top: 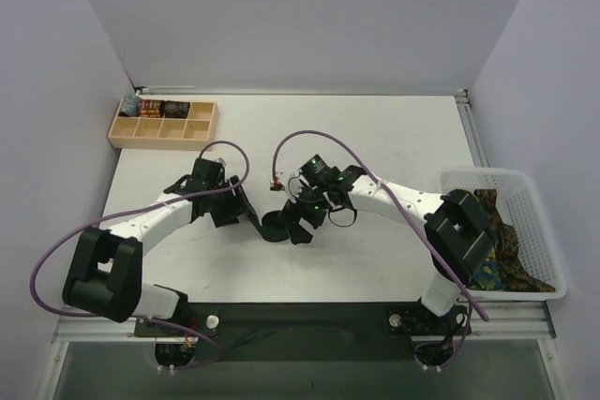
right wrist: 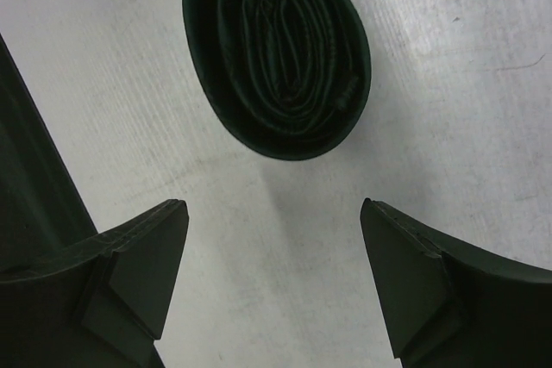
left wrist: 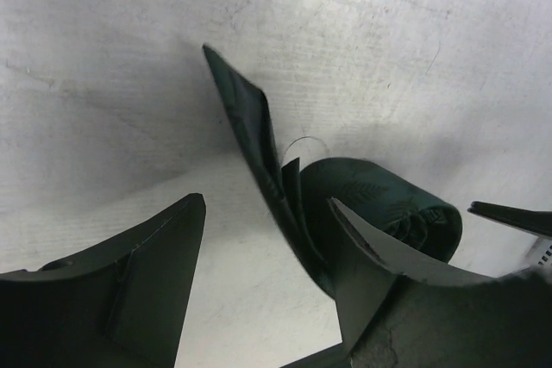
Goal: Roll the ties
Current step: Roll the tie
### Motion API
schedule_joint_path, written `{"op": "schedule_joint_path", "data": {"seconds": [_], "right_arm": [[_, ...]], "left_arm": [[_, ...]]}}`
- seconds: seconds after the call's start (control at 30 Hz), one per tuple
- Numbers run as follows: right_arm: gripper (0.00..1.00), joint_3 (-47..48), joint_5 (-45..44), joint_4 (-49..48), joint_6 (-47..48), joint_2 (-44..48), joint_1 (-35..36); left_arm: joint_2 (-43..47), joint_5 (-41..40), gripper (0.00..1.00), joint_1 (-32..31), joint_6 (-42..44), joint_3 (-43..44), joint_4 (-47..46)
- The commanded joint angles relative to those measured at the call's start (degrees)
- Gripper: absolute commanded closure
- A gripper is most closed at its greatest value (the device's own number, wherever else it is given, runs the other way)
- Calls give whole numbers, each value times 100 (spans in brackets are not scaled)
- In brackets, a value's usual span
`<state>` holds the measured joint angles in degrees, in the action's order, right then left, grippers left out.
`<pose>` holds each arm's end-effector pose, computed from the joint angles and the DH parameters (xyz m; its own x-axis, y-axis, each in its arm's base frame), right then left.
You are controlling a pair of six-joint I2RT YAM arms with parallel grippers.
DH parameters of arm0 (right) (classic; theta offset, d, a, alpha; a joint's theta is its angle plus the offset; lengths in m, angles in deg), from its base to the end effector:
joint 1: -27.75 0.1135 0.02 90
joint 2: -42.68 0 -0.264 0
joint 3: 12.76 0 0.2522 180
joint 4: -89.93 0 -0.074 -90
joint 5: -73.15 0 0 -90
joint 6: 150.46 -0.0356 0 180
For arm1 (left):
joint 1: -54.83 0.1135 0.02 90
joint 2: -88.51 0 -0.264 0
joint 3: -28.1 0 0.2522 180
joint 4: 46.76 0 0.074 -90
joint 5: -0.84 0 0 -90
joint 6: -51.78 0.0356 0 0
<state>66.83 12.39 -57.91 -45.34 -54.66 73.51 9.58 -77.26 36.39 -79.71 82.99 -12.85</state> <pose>0.2398 0.2712 0.2181 -0.2950 -0.6291 -0.7192 -0.9546 0.2272 0.1928 0.2419 -0.0884 0.1776 -0.8761 -0.3912 -0.2817 -0.2231 0.8470 -0.4825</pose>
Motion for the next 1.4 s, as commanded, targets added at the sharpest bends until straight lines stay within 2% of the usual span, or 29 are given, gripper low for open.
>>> {"op": "schedule_joint_path", "data": {"seconds": [0.0, 0.23, 0.3, 0.4, 0.67, 0.93, 1.03, 1.2, 1.37], "right_arm": [[17, -157, 100, -1074, -386, -74, -32], [27, -368, 56, -1689, -711, -365, -32], [32, -421, 65, -1778, -738, -435, -32], [34, -473, 153, -1778, -790, -496, -32], [36, -509, 65, -2199, -835, -514, -23], [41, -535, -102, -2384, -887, -496, -23], [39, -553, -119, -2288, -879, -427, -14], [23, -518, -216, -1657, -511, -40, -14], [14, -492, -339, -1093, -176, 434, -49]], "left_arm": [[-139, -109, 32, -28, 124, 440, -283], [-587, 66, 36, -28, 589, 1020, -28], [-763, 189, 43, -55, 642, 1178, 7], [-983, 321, 49, -134, 722, 1380, 34], [-1615, 752, 49, -415, 783, 1855, 34], [-2038, 1244, 49, -792, 625, 2119, -142], [-2099, 1262, 45, -837, 608, 2145, -160], [-2064, 1025, 32, -819, 791, 2373, -10], [-2020, 999, 28, -819, 915, 2681, 69]]}}
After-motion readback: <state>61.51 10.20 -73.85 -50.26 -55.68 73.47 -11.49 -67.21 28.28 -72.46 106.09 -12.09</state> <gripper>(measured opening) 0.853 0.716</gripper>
